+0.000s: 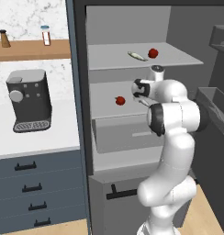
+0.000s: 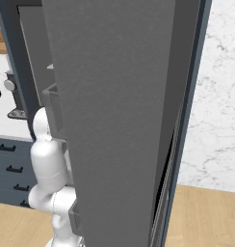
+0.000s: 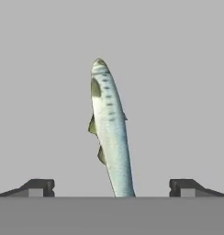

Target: Place one bell pepper and one fish in each tupperware on the nearby counter, to pack two identical lunches.

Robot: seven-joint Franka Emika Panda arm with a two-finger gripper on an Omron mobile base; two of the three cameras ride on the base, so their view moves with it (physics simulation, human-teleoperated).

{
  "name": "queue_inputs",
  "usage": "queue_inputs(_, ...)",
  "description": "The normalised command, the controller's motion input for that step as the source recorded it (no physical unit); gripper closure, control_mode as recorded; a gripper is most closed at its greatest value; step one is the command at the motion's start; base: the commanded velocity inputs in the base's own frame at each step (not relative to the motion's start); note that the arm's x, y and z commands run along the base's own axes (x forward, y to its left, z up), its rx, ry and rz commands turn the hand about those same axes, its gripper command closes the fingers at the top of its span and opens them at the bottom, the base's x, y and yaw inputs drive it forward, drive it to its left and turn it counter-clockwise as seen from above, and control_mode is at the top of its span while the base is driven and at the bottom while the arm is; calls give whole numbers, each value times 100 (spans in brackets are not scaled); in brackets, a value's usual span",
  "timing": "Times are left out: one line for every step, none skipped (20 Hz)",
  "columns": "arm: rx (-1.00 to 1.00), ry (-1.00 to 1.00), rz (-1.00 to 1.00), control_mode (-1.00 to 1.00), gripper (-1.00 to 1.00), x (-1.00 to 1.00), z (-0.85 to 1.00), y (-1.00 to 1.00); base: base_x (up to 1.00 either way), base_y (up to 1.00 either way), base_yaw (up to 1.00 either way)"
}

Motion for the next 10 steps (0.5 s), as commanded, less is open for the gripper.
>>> queue_inputs(0, 0, 5, -100, -100, 51, -37, 0, 0, 0, 0)
queue_inputs(0, 0, 5, -100, -100, 52, -36, 0, 0, 0, 0)
queue_inputs(0, 0, 5, -100, -100, 51, -32, 0, 0, 0, 0)
queue_inputs(0, 0, 5, -100, -100, 53, -26, 0, 0, 0, 0)
queue_inputs(0, 0, 5, -100, -100, 56, -25, 0, 0, 0, 0)
queue_inputs(0, 0, 5, -100, -100, 58, -25, 0, 0, 0, 0)
queue_inputs(0, 0, 5, -100, -100, 60, -22, 0, 0, 0, 0)
queue_inputs(0, 0, 4, -100, -100, 64, -14, 0, 0, 0, 0)
queue_inputs(0, 0, 3, -100, -100, 67, -5, 0, 0, 0, 0)
queue_inputs(0, 0, 3, -100, -100, 66, 0, 0, 0, 0, 0)
